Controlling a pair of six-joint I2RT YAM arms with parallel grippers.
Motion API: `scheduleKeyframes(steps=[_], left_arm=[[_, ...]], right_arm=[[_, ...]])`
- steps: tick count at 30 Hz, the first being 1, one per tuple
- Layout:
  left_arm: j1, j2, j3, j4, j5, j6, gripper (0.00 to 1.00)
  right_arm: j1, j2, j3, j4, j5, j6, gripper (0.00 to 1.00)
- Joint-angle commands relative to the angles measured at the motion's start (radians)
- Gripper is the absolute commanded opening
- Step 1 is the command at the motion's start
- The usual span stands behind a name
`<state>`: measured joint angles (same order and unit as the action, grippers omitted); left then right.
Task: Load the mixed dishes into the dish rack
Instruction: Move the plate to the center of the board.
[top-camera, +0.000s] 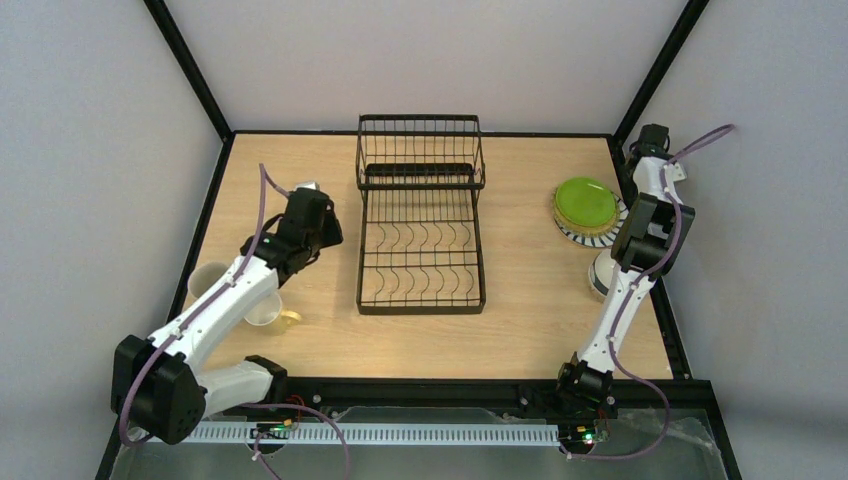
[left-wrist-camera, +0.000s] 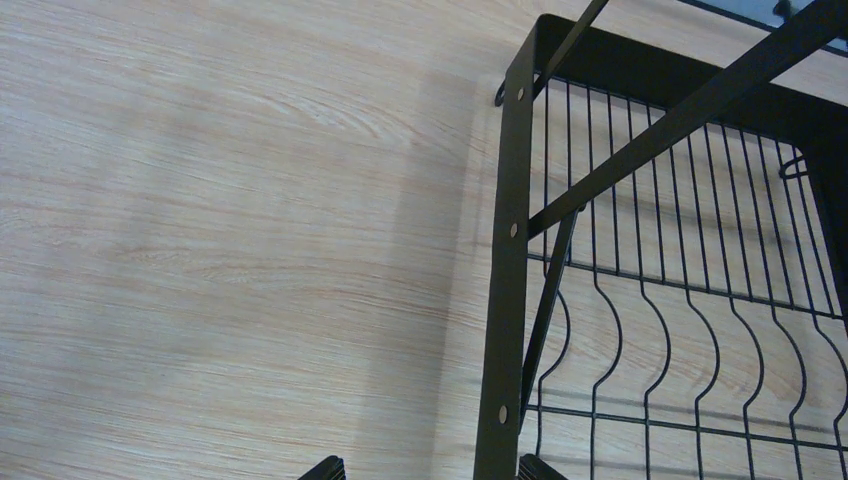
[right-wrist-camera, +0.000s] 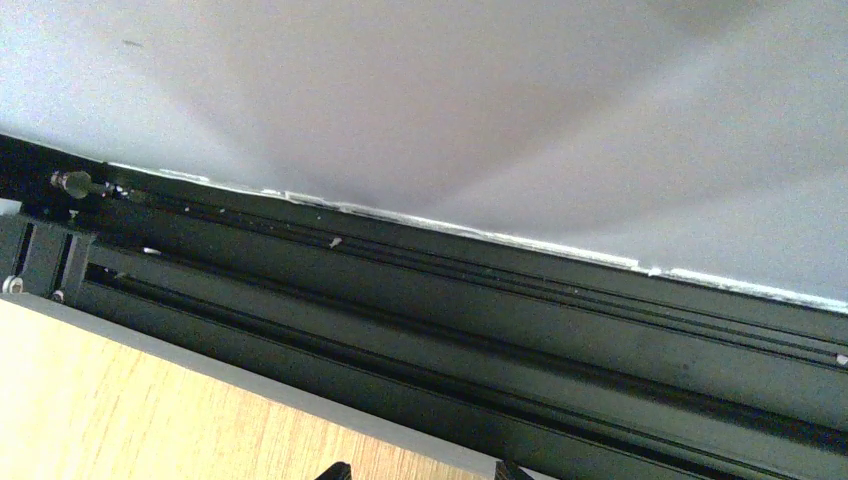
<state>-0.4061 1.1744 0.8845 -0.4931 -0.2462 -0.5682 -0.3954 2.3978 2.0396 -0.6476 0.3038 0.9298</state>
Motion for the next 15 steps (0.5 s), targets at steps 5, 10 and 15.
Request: scheduleKeyframes(steps=[5,10,15], left_arm=[[0.007,0.001,0.046,-0.036,0.004,0.006,0.99],[0.007,-0.004,0.050,-0.042,0.008,0.000,0.99],[0.007,-0.010,0.049,-0.046,0.011,-0.004,0.99]], right_arm=[[-0.063,0.092,0.007,-0.073,-0.026,0.065,0.87],[-0.065,0.109,0.007,-0.096,-0.030,0.056,0.89],[-0.065,0.110,0.001,-0.114,-0.044,0.042,0.89]])
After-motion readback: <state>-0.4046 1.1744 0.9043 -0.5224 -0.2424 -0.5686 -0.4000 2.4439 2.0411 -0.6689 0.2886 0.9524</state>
